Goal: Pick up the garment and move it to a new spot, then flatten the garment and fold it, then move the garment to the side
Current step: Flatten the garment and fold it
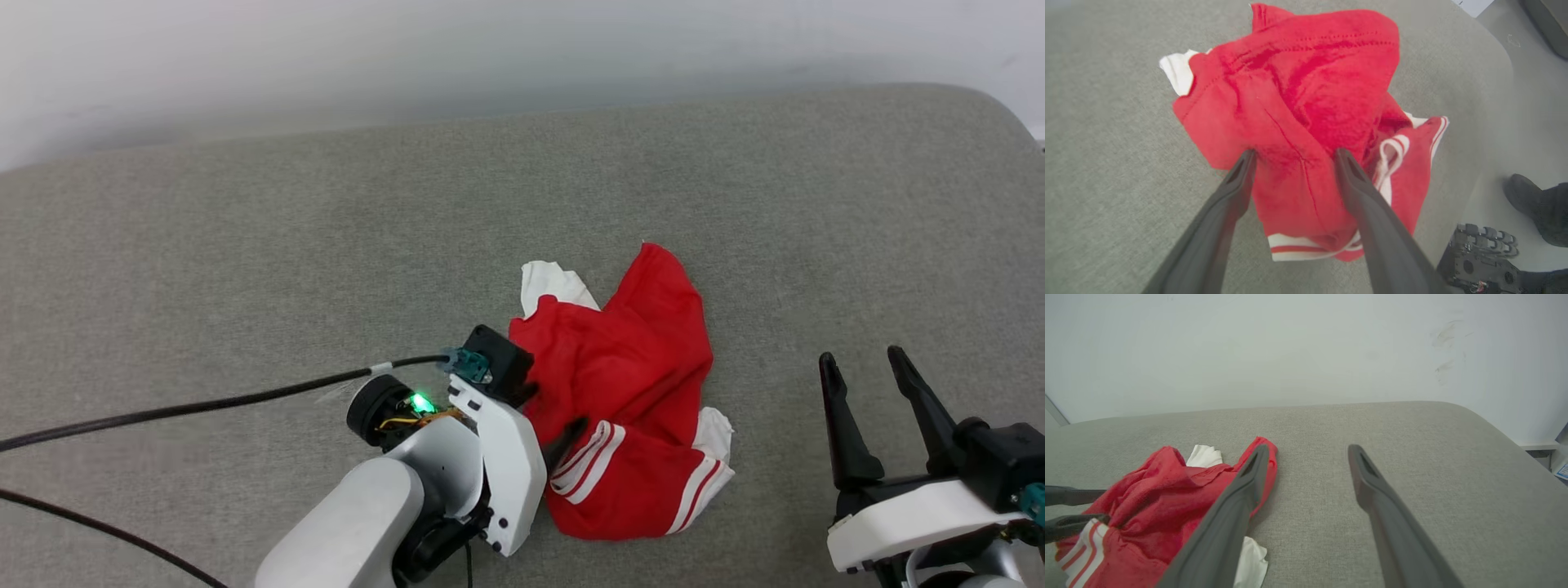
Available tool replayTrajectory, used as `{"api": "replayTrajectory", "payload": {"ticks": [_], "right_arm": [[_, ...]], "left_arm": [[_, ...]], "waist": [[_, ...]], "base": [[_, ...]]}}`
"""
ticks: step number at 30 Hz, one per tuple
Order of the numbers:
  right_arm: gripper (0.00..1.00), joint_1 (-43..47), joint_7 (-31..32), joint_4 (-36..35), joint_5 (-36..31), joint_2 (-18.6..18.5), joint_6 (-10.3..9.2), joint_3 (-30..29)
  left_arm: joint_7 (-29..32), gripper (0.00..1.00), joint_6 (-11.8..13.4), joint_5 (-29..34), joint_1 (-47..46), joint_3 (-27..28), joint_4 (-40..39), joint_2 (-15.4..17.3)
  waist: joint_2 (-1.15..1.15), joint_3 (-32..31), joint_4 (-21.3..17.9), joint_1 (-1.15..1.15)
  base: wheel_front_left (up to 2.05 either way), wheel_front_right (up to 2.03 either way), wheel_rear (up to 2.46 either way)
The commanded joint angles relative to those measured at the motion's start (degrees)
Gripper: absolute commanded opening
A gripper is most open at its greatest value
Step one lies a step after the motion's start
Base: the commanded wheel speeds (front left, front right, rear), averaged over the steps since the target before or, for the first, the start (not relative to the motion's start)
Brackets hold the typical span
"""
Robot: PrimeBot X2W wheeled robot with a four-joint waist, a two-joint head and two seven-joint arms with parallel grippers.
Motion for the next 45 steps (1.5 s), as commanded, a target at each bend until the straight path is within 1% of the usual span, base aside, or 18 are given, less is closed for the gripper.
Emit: {"api": "replayTrajectory", "payload": {"ticks": [1,2,6,7,8,9,13,16,20,23,30,33,36,40,41,42,43,45], "right_arm": [[1.0,-0.86,-0.62,0.41,0.37,0.02,-0.02,0.09],[1.0,-0.86,-0.62,0.41,0.37,0.02,-0.02,0.09],[1.0,-1.37,-1.35,1.43,0.72,0.02,-0.02,0.07],[1.0,-1.46,-1.48,1.63,0.78,0.02,-0.02,0.07],[1.0,-1.52,-1.57,1.8,0.9,0.02,-0.02,0.09],[1.0,-1.59,-1.78,1.98,0.91,0.02,-0.02,0.11],[1.0,-2.01,-2.15,2.52,1.19,0.02,-0.02,-0.19],[1.0,-1.99,-2.48,2.82,1.28,0.02,-0.02,-0.7],[1.0,-1.93,-2.55,3.09,1.4,0.02,-0.02,-0.97],[1.0,-1.84,-2.52,2.99,1.46,0.02,-0.02,-1.32],[1.0,-1.95,-2.01,2.53,0.83,0.02,-0.02,-1.61],[1.0,-1.96,-1.73,2.32,0.43,0.02,-0.02,-1.58],[1.0,-2.03,-1.58,2.07,0.28,0.02,-0.02,-1.37],[1.0,-1.94,-1.27,1.8,0.06,0.02,-0.02,-1.14],[1.0,-1.87,-1.23,1.73,-0.02,0.02,-0.02,-1.18],[1.0,-1.72,-1.13,1.62,-0.12,0.02,-0.02,-1.23],[1.0,-1.56,-1.03,1.51,-0.18,0.02,-0.02,-1.31],[1.0,-1.19,-0.93,1.37,-0.31,0.02,-0.02,-1.32]], "left_arm": [[2.01,1.0,-0.41,-0.87,-0.73,-0.55,0.6,0.45],[2.01,1.0,-0.41,-0.87,-0.73,-0.55,0.6,0.45],[6.65,1.0,-0.98,-2.44,-1.58,-2.0,1.41,1.28],[7.48,0.79,-1.13,-2.75,-1.63,-2.32,1.55,1.46],[7.43,0.29,-1.19,-2.65,-1.94,-2.23,1.36,1.65],[7.34,0.0,-1.21,-2.78,-2.15,-2.15,1.35,1.73],[4.43,0.0,-0.26,-1.56,-3.22,-0.95,0.62,2.04],[0.37,0.0,1.09,-0.32,-3.63,0.95,-0.63,2.66],[-6.09,0.0,4.66,0.83,-2.25,5.31,-3.11,4.15],[-9.18,0.0,7.76,0.46,0.72,9.04,-4.87,6.38],[-13.24,0.0,15.46,-2.6,11.74,18.66,-7.06,11.83],[-14.19,0.0,17.92,-4.84,17.03,21.96,-6.74,12.68],[-14.27,0.0,18.96,-7.04,21.28,23.72,-5.32,12.62],[-14.64,0.0,17.48,-9.29,24.04,23.38,-2.55,11.15],[-14.86,0.26,17.22,-9.63,24.14,23.24,-2.15,10.69],[-15.42,0.84,16.87,-9.71,24.06,23.06,-1.79,10.31],[-16.16,1.0,16.73,-9.33,23.7,22.91,-1.45,10.1],[-17.87,1.0,16.28,-8.55,22.93,22.48,-1.15,9.45]], "waist": [[0.0,1.06,-1.21,-0.01],[0.0,1.06,-1.21,-0.01],[0.0,1.48,-1.93,-0.01],[0.0,1.51,-2.04,-0.01],[0.0,1.53,-2.14,-0.01],[0.0,1.56,-2.23,-0.01],[0.0,1.45,-2.1,-0.01],[0.0,1.3,-1.48,-0.01],[0.0,1.05,-0.49,-0.01],[0.0,1.13,0.45,-0.01],[0.0,1.12,2.68,-0.01],[0.0,0.97,3.4,-0.01],[0.0,0.8,3.82,-0.01],[0.0,0.33,4.11,-0.01],[0.0,0.1,4.19,-0.01],[0.0,-0.15,4.26,-0.01],[0.0,-0.43,4.33,-0.01],[0.0,-1.17,4.42,-0.01]], "base": [[0.0,0.0,0.0],[0.0,0.0,0.0],[0.0,0.0,0.0],[0.0,0.0,0.0],[0.0,0.0,0.0],[0.0,0.0,0.0],[0.0,0.0,0.0],[0.0,0.0,0.0],[0.0,0.0,0.0],[0.0,0.0,0.0],[0.0,0.0,0.0],[0.0,0.0,0.0],[0.0,0.0,0.0],[0.0,0.0,0.0],[0.0,0.0,0.0],[0.0,0.0,0.0],[0.0,0.0,0.0],[0.0,0.0,0.0]]}}
